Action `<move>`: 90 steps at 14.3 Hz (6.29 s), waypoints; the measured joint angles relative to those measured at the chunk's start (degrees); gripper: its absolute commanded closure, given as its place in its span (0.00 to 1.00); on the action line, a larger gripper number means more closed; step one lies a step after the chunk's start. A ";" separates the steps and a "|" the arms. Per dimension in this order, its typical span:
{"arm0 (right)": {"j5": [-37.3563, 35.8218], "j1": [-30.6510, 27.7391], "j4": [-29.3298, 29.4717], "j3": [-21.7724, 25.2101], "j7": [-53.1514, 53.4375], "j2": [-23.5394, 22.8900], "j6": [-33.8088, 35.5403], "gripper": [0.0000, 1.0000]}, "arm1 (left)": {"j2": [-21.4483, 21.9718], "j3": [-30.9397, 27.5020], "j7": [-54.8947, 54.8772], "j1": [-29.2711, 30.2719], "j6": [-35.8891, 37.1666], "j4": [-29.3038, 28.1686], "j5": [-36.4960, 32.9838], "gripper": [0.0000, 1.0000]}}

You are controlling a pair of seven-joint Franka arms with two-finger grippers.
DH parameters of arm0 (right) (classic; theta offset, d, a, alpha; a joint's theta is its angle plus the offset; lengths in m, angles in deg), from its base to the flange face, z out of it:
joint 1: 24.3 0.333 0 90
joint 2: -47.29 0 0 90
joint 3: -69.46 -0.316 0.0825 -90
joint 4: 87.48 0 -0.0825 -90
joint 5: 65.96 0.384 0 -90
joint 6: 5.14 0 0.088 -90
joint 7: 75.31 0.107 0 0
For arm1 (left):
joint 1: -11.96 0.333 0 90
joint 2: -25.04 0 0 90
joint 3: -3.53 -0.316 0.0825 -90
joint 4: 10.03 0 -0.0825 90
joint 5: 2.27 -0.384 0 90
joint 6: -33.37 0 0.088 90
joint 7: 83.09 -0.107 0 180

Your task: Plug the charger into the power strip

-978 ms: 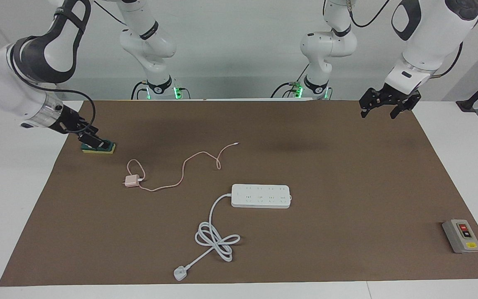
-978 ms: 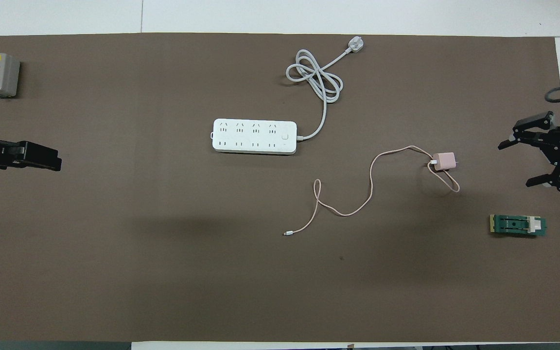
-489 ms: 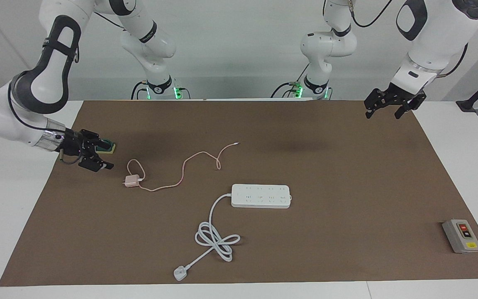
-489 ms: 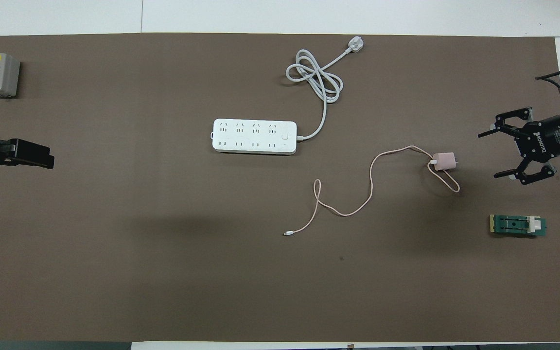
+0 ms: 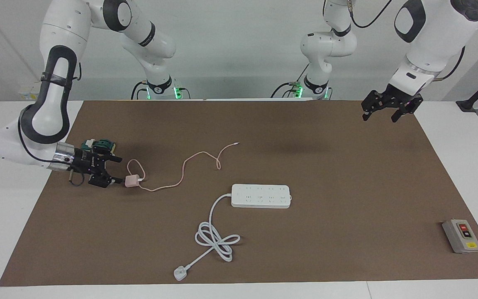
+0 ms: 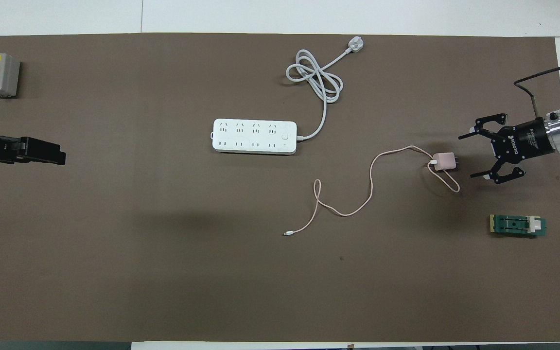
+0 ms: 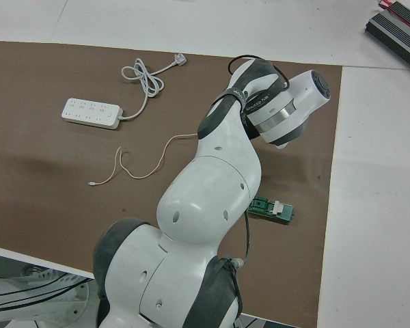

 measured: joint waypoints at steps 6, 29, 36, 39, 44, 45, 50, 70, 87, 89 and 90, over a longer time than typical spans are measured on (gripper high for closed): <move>2.43 0.35 -0.02 -0.16 0.57 -2.76 -2.29 0.00 | 1.59 0.15 -3.97 -0.03 -5.16 -9.38 22.85 0.00; 6.20 0.94 -0.36 -0.60 0.09 -7.05 -5.88 1.00 | -19.71 0.48 -44.95 -10.35 0.81 -19.80 88.55 0.00; 6.27 1.43 -0.27 -0.76 3.38 -6.33 -8.33 1.00 | -19.64 1.30 -42.87 -13.79 -1.83 -19.38 101.37 0.00; 6.26 3.10 -0.04 -0.78 5.01 -4.30 -8.33 1.00 | -19.66 1.39 -41.09 -15.55 -4.17 -18.16 103.01 0.00; 6.25 6.53 -0.03 -0.83 11.11 -0.36 -8.20 1.00 | -19.80 1.40 -40.34 -17.14 -7.40 -17.16 103.02 0.00; 6.25 7.61 -0.03 -0.86 12.98 0.27 -8.20 1.00 | -19.97 1.40 -40.36 -17.81 -8.20 -17.16 103.02 0.00; 7.96 14.27 0.63 -1.27 23.34 3.06 -8.55 1.00 | -20.32 1.30 -40.76 -18.78 -10.83 -17.15 103.02 0.00; 13.04 34.90 1.15 -1.55 41.89 7.54 -21.92 1.00 | -21.67 1.05 -44.48 -19.95 -15.29 -13.58 103.02 0.00; 13.05 39.29 1.05 -1.45 42.82 7.54 -25.86 1.00 | -23.86 0.66 -44.47 -19.31 -13.99 -10.31 103.02 0.00; 13.05 39.29 1.05 -1.45 42.82 7.54 -25.86 1.00 | -23.94 0.66 -44.47 -19.31 -13.98 -10.32 103.02 0.00; 13.05 39.29 1.05 -1.45 42.82 7.54 -25.86 1.00 | -23.96 0.66 -44.47 -19.31 -13.98 -10.32 103.02 0.00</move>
